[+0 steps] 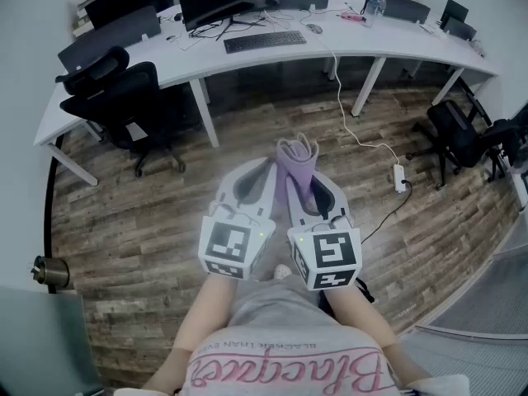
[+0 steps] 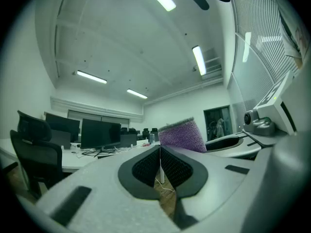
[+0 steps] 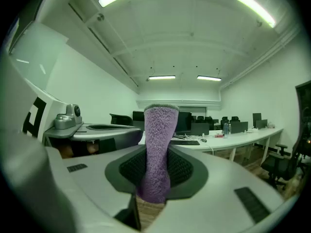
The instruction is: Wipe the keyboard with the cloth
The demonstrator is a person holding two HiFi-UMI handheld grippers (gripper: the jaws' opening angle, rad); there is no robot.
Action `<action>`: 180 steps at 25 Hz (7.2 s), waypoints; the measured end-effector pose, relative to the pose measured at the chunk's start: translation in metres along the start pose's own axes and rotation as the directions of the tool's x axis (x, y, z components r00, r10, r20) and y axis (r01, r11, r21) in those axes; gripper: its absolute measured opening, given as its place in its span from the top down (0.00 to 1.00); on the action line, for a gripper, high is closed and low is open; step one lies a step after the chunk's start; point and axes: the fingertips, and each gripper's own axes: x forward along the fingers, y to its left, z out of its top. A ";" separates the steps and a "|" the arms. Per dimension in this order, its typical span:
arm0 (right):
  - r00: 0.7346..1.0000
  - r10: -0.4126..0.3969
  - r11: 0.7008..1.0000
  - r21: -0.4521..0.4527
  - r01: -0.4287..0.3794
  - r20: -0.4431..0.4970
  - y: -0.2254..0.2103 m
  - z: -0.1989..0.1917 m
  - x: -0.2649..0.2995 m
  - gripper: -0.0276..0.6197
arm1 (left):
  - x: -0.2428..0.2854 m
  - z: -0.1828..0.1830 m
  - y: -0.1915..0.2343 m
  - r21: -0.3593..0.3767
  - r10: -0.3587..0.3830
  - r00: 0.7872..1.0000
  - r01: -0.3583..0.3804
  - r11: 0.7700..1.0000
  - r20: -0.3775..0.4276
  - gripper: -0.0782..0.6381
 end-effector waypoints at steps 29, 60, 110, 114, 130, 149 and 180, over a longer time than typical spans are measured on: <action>0.996 0.084 0.996 0.008 -0.084 -0.014 -0.047 -0.004 0.089 0.82 | 0.077 -0.014 0.056 -0.039 0.085 0.996 -0.085 0.996 0.002 0.88; 0.997 0.077 0.997 -0.020 -0.078 -0.027 -0.073 0.031 0.356 0.82 | 0.230 -0.032 0.271 -0.081 0.067 0.998 -0.066 0.995 0.018 0.88; 0.973 0.206 0.978 0.038 -0.203 -0.106 -0.246 0.033 0.680 0.82 | 0.550 -0.076 0.449 -0.090 0.175 0.980 -0.184 0.979 -0.094 0.88; 0.966 0.234 0.972 0.041 -0.230 -0.113 -0.265 0.032 0.703 0.82 | 0.577 -0.084 0.458 -0.092 0.198 0.974 -0.208 0.974 -0.106 0.88; 0.944 0.306 0.951 0.077 -0.298 -0.122 -0.277 0.032 0.764 0.82 | 0.611 -0.099 0.506 -0.077 0.283 0.947 -0.297 0.952 -0.149 0.88; 0.885 0.378 0.925 0.082 -0.370 -0.274 -0.227 0.002 0.904 0.82 | 0.636 -0.183 0.649 -0.173 0.295 0.910 -0.353 0.919 -0.290 0.88; 0.687 0.395 0.914 0.187 -0.360 -0.610 -0.143 -0.153 1.050 0.82 | 0.643 -0.332 0.746 -0.309 0.181 0.829 -0.387 0.869 -0.528 0.88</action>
